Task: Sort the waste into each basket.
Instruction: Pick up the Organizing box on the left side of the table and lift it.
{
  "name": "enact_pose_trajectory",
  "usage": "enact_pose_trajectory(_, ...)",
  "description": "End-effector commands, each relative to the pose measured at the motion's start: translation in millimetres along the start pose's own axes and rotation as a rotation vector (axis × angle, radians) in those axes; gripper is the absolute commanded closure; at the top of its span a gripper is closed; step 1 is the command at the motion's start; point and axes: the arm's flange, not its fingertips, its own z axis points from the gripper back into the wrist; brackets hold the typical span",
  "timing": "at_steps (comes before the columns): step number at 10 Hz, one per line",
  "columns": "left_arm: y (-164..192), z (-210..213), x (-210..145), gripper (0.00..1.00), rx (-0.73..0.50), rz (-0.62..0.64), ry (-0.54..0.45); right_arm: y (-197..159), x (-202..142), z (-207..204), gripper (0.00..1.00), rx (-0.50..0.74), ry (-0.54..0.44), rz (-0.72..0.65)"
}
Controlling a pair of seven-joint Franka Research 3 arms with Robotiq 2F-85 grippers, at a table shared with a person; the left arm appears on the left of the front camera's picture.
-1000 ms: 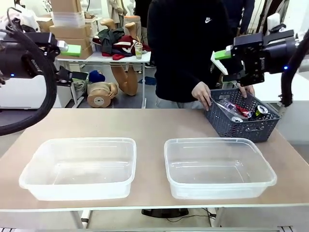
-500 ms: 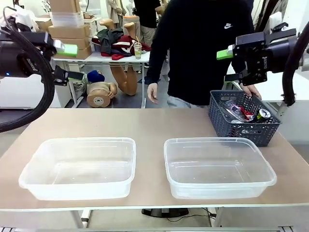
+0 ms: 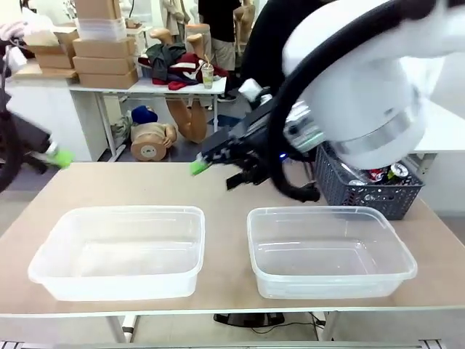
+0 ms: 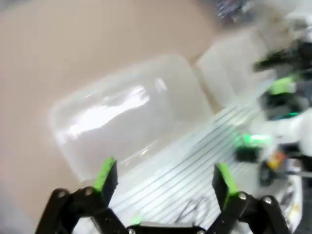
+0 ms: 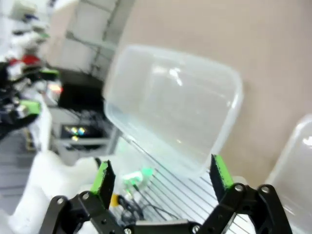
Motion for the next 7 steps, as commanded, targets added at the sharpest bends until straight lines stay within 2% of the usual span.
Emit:
enact_pose_trajectory(1,-12.5,-14.8,-12.8,0.0,-0.003,-0.115,0.25,-16.2,20.6,27.9,0.0,-0.01,0.043,0.045)
enact_pose_trajectory(2,0.0,0.0,0.0,0.0,0.0,0.0,0.0,-35.4,31.4,101.7,0.0,0.179,-0.021,0.104)
enact_pose_trajectory(3,0.0,0.0,0.0,0.0,0.0,0.0,0.0,-5.1,4.4,-6.9,0.0,-0.025,0.036,0.029)
enact_pose_trajectory(4,-5.1,-7.2,-14.2,0.0,0.052,-0.027,0.121,-15.6,18.1,20.9,0.0,0.012,0.022,0.06)
enact_pose_trajectory(5,-4.3,-20.9,-2.2,0.0,0.16,-0.071,0.138,-10.6,21.2,12.4,0.0,-0.119,0.054,-0.057)
enact_pose_trajectory(6,3.0,-49.7,-3.5,0.0,0.222,-0.066,0.187,2.4,21.5,-29.0,0.0,-0.244,0.133,-0.08)
enact_pose_trajectory(7,18.9,-68.4,-12.3,0.0,0.29,0.04,0.197,8.4,21.7,-62.8,0.0,-0.353,0.18,-0.109)
